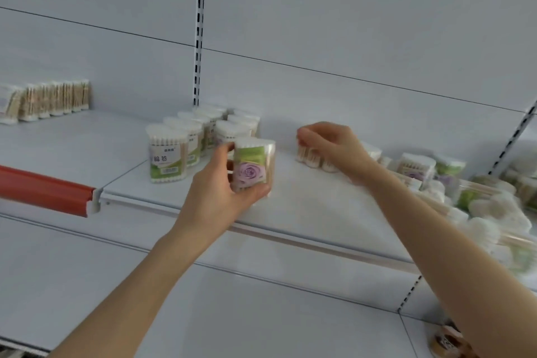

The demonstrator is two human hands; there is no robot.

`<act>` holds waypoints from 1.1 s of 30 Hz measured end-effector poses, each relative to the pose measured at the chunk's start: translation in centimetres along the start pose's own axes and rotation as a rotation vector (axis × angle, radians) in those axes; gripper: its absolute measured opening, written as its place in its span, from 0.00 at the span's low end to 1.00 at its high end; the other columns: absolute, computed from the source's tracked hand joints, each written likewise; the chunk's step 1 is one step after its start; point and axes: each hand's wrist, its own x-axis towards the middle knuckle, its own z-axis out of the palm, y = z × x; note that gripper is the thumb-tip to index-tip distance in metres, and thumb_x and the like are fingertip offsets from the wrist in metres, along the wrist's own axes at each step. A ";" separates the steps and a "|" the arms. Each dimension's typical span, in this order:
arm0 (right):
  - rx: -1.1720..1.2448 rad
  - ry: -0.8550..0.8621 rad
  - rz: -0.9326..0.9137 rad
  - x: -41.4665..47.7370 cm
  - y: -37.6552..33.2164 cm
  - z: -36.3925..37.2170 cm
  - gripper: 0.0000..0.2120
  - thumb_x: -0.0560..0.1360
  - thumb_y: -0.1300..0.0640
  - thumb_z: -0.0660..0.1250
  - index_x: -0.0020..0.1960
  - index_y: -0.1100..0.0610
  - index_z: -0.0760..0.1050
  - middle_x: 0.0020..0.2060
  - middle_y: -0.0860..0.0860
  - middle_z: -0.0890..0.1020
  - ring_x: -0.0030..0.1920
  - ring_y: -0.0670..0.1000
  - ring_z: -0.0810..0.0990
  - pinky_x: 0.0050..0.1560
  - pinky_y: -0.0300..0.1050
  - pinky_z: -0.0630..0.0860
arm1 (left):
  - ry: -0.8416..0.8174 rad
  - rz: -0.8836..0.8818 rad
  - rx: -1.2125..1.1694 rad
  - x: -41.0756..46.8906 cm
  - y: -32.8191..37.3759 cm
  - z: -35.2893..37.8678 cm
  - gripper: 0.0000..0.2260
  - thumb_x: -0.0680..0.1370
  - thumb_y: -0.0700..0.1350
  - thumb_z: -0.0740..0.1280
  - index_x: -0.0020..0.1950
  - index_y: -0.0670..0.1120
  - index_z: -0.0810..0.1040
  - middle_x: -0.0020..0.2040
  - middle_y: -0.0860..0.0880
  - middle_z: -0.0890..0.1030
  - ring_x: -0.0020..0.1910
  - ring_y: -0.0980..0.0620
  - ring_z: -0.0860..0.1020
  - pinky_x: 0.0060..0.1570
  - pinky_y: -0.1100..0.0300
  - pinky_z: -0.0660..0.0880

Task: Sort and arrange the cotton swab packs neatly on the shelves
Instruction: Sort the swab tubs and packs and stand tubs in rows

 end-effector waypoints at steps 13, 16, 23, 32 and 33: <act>-0.975 0.043 0.082 8.1 4.7 0.0 0.23 0.74 0.45 0.65 0.64 0.56 0.70 0.58 0.57 0.77 0.61 0.59 0.71 0.58 0.48 0.64 | 0.077 0.107 0.132 0.5 -2.8 -3.8 0.35 0.64 0.58 0.73 0.69 0.53 0.68 0.54 0.56 0.72 0.55 0.56 0.73 0.50 0.63 0.71; -0.636 0.109 0.039 7.0 3.1 -0.1 0.23 0.71 0.48 0.71 0.62 0.56 0.72 0.57 0.53 0.77 0.59 0.55 0.73 0.55 0.43 0.66 | 0.097 0.113 0.131 0.4 -2.9 -4.2 0.37 0.61 0.64 0.66 0.69 0.54 0.68 0.55 0.54 0.72 0.55 0.56 0.72 0.52 0.61 0.71; -0.654 -0.088 0.060 2.6 0.6 0.0 0.27 0.72 0.47 0.69 0.68 0.51 0.68 0.57 0.53 0.72 0.57 0.49 0.70 0.57 0.41 0.65 | 0.087 0.092 0.087 0.5 -2.9 -3.7 0.39 0.60 0.64 0.64 0.70 0.54 0.67 0.56 0.52 0.70 0.57 0.54 0.71 0.53 0.62 0.68; -0.641 -0.375 0.213 0.2 -3.0 -2.4 0.25 0.67 0.39 0.69 0.55 0.57 0.75 0.40 0.49 0.82 0.38 0.46 0.80 0.40 0.42 0.75 | 0.103 0.086 0.087 0.4 -2.6 -3.1 0.37 0.60 0.64 0.64 0.68 0.54 0.69 0.55 0.53 0.72 0.53 0.53 0.71 0.48 0.72 0.65; -0.621 -0.357 0.188 0.2 -2.9 -2.6 0.22 0.67 0.40 0.70 0.53 0.56 0.77 0.37 0.48 0.82 0.35 0.45 0.79 0.36 0.39 0.73 | 0.104 0.093 0.088 0.3 -2.5 -3.1 0.36 0.60 0.64 0.64 0.68 0.54 0.69 0.55 0.53 0.72 0.53 0.53 0.72 0.48 0.71 0.65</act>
